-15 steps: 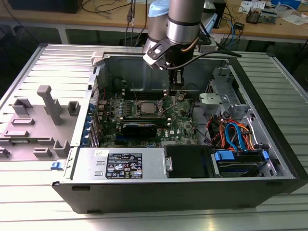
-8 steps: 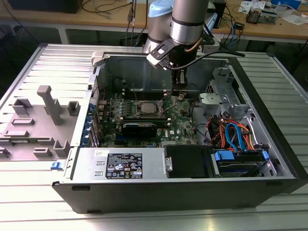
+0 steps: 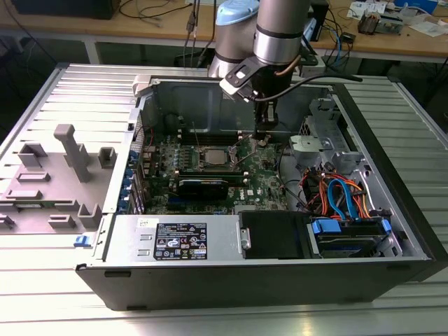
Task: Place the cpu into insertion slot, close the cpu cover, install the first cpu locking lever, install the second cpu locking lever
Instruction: 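Close the cpu cover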
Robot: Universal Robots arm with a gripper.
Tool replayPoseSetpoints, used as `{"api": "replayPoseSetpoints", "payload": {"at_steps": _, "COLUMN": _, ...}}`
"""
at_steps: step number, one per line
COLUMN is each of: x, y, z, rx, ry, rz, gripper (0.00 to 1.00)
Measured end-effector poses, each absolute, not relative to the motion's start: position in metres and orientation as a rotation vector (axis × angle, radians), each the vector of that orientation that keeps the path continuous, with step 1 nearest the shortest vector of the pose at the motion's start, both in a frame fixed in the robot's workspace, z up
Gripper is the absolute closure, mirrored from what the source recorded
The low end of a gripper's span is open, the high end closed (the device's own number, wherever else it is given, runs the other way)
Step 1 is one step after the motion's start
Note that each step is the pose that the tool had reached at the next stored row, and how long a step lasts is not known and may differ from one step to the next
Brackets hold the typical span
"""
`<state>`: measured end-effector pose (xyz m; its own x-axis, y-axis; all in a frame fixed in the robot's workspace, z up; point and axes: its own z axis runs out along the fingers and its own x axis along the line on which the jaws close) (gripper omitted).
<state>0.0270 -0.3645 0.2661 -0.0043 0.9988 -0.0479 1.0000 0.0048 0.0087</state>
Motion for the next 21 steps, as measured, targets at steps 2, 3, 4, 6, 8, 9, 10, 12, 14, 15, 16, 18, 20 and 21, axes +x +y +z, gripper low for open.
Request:
{"api": "replayPoseSetpoints", "payload": {"at_steps": 2, "x": 0.029, "y": -0.364, "z": 0.266, "rx": 2.188, "ry": 2.198, "rz": -0.043, "gripper": 0.89}}
{"api": "replayPoseSetpoints", "payload": {"at_steps": 3, "x": 0.03, "y": -0.364, "z": 0.266, "rx": 2.188, "ry": 2.198, "rz": -0.043, "gripper": 0.89}}
{"api": "replayPoseSetpoints", "payload": {"at_steps": 4, "x": 0.031, "y": -0.364, "z": 0.266, "rx": 2.188, "ry": 2.198, "rz": -0.043, "gripper": 0.89}}
{"api": "replayPoseSetpoints", "payload": {"at_steps": 6, "x": 0.033, "y": -0.364, "z": 0.265, "rx": 2.188, "ry": 2.198, "rz": -0.043, "gripper": 0.89}}
{"api": "replayPoseSetpoints", "payload": {"at_steps": 8, "x": 0.034, "y": -0.364, "z": 0.265, "rx": 2.188, "ry": 2.198, "rz": -0.043, "gripper": 0.89}}
{"api": "replayPoseSetpoints", "payload": {"at_steps": 9, "x": 0.035, "y": -0.363, "z": 0.264, "rx": 2.187, "ry": 2.199, "rz": -0.043, "gripper": 0.89}}
{"api": "replayPoseSetpoints", "payload": {"at_steps": 10, "x": 0.035, "y": -0.363, "z": 0.263, "rx": 2.186, "ry": 2.2, "rz": -0.043, "gripper": 0.89}}
{"api": "replayPoseSetpoints", "payload": {"at_steps": 12, "x": 0.036, "y": -0.362, "z": 0.261, "rx": 2.184, "ry": 2.201, "rz": -0.044, "gripper": 0.89}}
{"api": "replayPoseSetpoints", "payload": {"at_steps": 14, "x": 0.037, "y": -0.361, "z": 0.257, "rx": 2.182, "ry": 2.201, "rz": -0.045, "gripper": 0.89}}
{"api": "replayPoseSetpoints", "payload": {"at_steps": 15, "x": 0.037, "y": -0.361, "z": 0.256, "rx": 2.182, "ry": 2.201, "rz": -0.045, "gripper": 0.89}}
{"api": "replayPoseSetpoints", "payload": {"at_steps": 16, "x": 0.037, "y": -0.361, "z": 0.255, "rx": 2.182, "ry": 2.201, "rz": -0.046, "gripper": 0.89}}
{"api": "replayPoseSetpoints", "payload": {"at_steps": 18, "x": 0.038, "y": -0.361, "z": 0.253, "rx": 2.181, "ry": 2.201, "rz": -0.046, "gripper": 0.89}}
{"api": "replayPoseSetpoints", "payload": {"at_steps": 20, "x": 0.038, "y": -0.361, "z": 0.251, "rx": 2.181, "ry": 2.201, "rz": -0.047, "gripper": 0.89}}
{"api": "replayPoseSetpoints", "payload": {"at_steps": 21, "x": 0.038, "y": -0.361, "z": 0.251, "rx": 2.181, "ry": 2.201, "rz": -0.047, "gripper": 0.89}}
